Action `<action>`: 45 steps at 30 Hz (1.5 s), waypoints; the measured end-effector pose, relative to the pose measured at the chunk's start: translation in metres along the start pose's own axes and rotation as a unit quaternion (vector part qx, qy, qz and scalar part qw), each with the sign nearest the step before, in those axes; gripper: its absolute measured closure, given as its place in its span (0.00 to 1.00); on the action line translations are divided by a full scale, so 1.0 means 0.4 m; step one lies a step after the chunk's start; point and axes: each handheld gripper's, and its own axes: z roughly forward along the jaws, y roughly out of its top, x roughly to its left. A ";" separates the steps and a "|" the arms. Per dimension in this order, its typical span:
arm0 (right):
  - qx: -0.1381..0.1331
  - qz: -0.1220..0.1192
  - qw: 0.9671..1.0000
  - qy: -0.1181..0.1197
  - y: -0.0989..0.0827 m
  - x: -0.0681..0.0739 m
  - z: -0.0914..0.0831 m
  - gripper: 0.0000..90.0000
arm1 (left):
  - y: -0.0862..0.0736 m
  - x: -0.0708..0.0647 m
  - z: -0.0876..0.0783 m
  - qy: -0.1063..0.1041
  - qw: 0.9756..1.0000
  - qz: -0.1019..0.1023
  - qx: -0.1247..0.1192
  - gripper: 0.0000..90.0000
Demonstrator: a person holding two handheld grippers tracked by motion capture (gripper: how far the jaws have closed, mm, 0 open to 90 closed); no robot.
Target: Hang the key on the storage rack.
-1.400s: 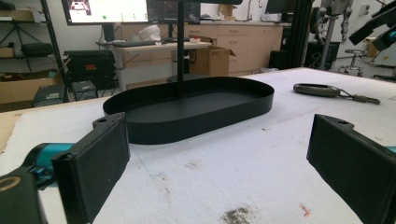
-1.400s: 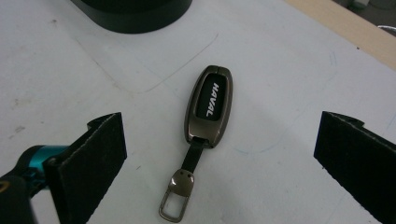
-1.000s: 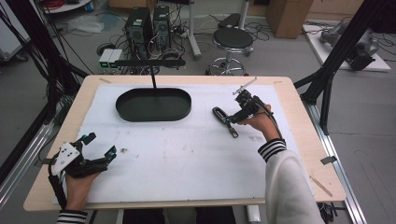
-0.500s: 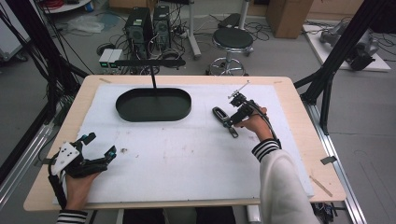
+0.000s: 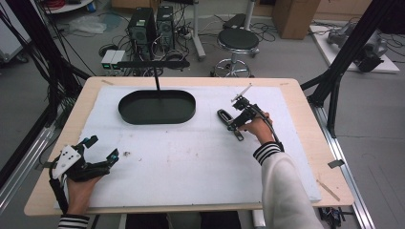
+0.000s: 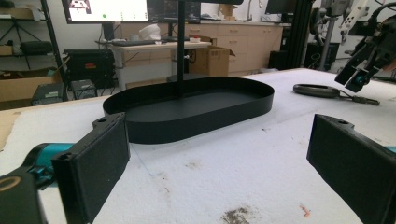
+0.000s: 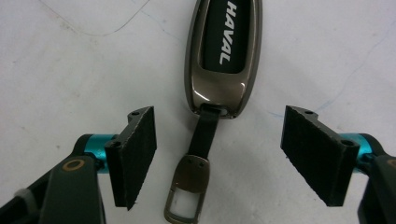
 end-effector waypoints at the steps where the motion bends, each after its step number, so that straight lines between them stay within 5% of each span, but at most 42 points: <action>1: 0.003 0.002 1.000 0.000 0.000 0.002 0.003 0.31 | 0.000 0.000 0.000 0.000 1.000 0.001 0.000 0.07; 12: 0.025 0.012 1.000 0.008 0.005 0.004 0.017 0.47 | 0.000 0.000 0.000 0.000 1.000 0.000 0.000 0.07; 19: 0.033 0.038 0.999 0.010 0.010 0.007 0.021 0.56 | 0.000 0.000 0.000 0.000 1.000 0.001 0.002 0.07; 45: 0.061 0.034 0.997 -0.014 0.021 0.015 0.033 0.89 | 0.000 0.000 0.001 0.001 1.000 0.001 0.002 0.07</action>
